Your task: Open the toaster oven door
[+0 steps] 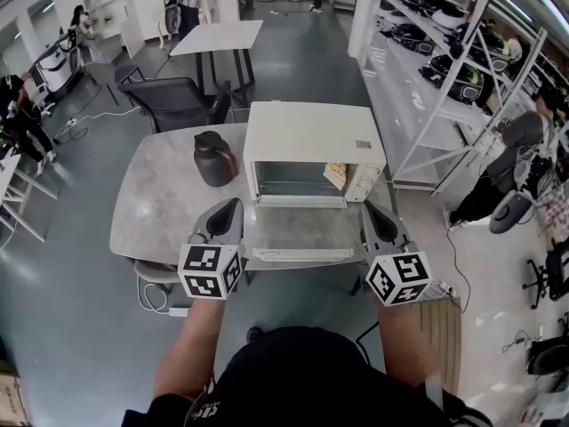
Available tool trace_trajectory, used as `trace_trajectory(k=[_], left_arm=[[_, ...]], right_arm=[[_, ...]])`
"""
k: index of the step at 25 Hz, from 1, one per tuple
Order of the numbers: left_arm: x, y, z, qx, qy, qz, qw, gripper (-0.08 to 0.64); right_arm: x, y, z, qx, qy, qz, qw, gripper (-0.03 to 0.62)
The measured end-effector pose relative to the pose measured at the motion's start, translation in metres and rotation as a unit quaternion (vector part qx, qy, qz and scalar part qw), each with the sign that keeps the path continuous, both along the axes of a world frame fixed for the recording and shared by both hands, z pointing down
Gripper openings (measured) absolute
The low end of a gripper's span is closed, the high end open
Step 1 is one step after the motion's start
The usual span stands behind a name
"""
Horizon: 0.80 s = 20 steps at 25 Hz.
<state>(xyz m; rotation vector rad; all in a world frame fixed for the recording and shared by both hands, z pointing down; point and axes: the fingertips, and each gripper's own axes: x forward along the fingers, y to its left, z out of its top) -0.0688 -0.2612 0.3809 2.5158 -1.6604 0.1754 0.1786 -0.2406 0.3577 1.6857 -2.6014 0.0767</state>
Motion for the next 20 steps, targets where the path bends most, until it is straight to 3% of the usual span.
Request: trace_trajectory(k=[20], left_arm=[[-0.0014, 0.0050, 0.0008, 0.004, 0.005, 0.003, 1.0000, 0.009]], right_arm=[[-0.0091, 0.0056, 0.0004, 0.001, 0.005, -0.009, 1.000, -0.009]])
